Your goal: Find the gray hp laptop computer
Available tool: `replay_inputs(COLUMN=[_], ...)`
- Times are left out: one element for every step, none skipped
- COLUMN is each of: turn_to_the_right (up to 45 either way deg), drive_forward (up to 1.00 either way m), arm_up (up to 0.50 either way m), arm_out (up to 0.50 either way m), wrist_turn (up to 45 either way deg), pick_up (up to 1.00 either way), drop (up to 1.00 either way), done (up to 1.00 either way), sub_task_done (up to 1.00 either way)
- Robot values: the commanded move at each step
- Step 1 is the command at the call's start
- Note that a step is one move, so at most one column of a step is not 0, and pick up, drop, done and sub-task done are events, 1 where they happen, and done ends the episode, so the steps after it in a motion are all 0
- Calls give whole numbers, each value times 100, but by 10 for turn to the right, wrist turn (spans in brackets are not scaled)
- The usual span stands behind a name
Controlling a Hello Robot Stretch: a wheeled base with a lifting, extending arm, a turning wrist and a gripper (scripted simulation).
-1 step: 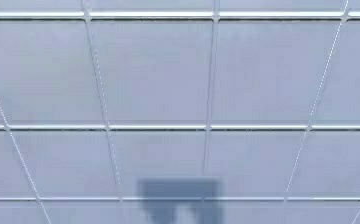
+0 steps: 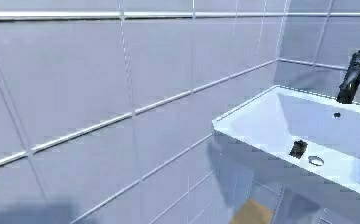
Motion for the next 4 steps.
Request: replay_inputs(turn_to_the_right=[450,450,330,0], drive_forward=[0,0,0,15], arm_up=[0,0,0,0], arm_out=[0,0,0,0], wrist_turn=[0,0,0,0], pick_up=[0,0,0,0], drop=[0,0,0,0], done=[0,0,0,0], sub_task_done=[0,0,0,0])
